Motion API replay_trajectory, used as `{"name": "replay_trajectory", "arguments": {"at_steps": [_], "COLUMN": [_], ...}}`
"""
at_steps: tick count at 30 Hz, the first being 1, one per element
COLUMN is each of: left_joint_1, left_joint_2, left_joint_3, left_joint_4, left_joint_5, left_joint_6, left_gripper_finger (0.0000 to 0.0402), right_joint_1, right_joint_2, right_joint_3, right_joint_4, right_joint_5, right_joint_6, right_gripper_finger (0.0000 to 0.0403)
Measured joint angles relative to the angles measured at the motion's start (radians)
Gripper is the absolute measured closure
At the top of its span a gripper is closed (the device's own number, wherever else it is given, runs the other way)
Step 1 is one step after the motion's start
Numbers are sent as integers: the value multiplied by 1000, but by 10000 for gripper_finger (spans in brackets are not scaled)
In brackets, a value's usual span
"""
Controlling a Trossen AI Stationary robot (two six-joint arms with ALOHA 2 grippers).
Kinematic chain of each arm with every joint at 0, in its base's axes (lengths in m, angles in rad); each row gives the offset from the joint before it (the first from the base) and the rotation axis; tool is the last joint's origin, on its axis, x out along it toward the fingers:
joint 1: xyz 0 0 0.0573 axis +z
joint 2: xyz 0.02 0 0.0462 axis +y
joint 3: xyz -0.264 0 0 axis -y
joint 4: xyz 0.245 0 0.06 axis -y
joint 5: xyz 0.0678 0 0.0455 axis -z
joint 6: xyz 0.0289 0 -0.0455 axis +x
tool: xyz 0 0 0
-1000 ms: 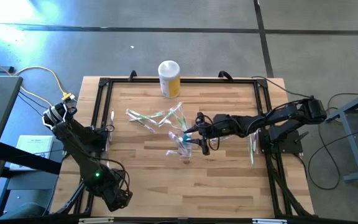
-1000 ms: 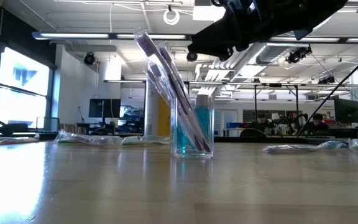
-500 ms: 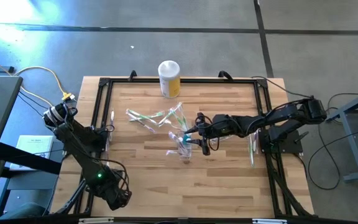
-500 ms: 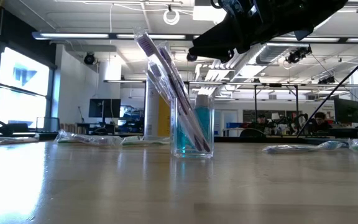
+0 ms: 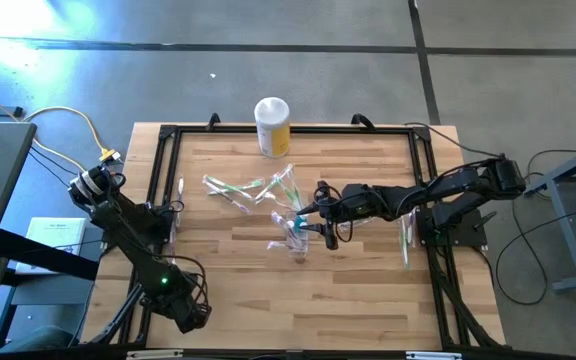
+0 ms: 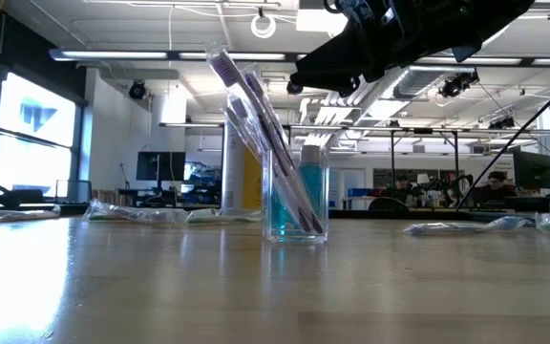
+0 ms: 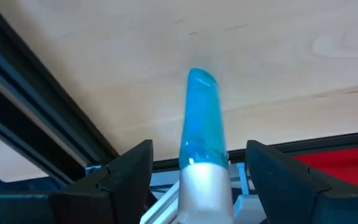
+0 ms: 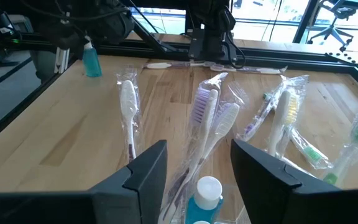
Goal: Pick & Place toothbrushing station
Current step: Put the mouthwash bottle into the transparent organizer
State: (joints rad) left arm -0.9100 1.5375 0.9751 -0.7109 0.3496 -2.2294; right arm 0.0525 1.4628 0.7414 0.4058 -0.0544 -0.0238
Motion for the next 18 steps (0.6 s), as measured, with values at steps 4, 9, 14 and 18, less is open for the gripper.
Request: {"name": "replay_trajectory", "arguments": {"at_steps": [4,9,14,18], "left_joint_1": [0,0,0,20], "left_joint_2": [0,0,0,0], "left_joint_3": [-32,-63,-80,-81], "left_joint_4": [68,91,88,87], "left_joint_5": [4,32,48,48], "left_joint_6": [6,6,18,130], "left_gripper_finger": [154,192,263,320], "right_joint_1": [0,0,0,0], "right_joint_2": [0,0,0,0], "right_joint_3": [0,0,0,0], "right_joint_4": [0,-6,-11,-13], "right_joint_5": [0,0,0,0], "right_joint_6": [0,0,0,0], "right_gripper_finger": [233,233,233,233]}}
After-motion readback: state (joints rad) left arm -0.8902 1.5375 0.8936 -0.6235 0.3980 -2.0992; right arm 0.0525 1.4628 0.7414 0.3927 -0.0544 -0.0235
